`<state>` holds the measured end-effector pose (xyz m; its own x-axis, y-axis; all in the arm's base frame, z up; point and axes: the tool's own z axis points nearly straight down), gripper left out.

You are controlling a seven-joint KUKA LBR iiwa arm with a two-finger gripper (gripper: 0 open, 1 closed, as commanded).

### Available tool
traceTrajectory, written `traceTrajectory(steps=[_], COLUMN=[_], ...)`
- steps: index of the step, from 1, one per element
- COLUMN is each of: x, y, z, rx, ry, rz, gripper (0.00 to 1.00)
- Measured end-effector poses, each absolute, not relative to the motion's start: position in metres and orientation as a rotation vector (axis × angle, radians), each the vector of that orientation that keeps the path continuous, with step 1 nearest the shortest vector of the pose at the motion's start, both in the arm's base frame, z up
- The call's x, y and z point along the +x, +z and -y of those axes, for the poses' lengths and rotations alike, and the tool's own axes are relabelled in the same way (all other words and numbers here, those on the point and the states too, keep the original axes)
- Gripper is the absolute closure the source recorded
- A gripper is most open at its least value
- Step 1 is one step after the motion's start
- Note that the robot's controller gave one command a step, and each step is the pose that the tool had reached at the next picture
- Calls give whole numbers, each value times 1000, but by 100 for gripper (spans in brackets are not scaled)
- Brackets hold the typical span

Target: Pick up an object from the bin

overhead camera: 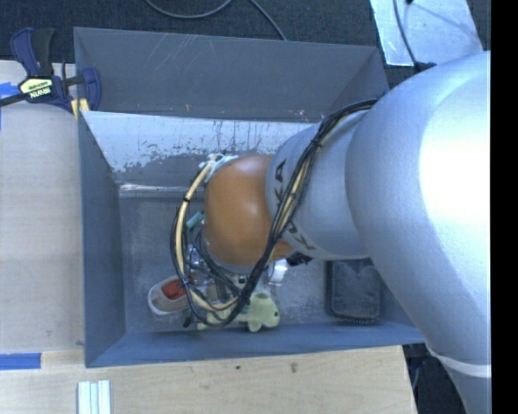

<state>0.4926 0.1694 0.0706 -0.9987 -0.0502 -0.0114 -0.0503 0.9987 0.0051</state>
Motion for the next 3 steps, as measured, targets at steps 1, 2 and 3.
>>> traceTrajectory(steps=[1, 2, 3], x=[493, 493, 493], y=[71, 71, 71], z=[-169, -169, -169], rx=[-79, -79, -78], ry=[8, 8, 8], rz=[-3129, -3129, -3129], gripper=[100, 100, 100])
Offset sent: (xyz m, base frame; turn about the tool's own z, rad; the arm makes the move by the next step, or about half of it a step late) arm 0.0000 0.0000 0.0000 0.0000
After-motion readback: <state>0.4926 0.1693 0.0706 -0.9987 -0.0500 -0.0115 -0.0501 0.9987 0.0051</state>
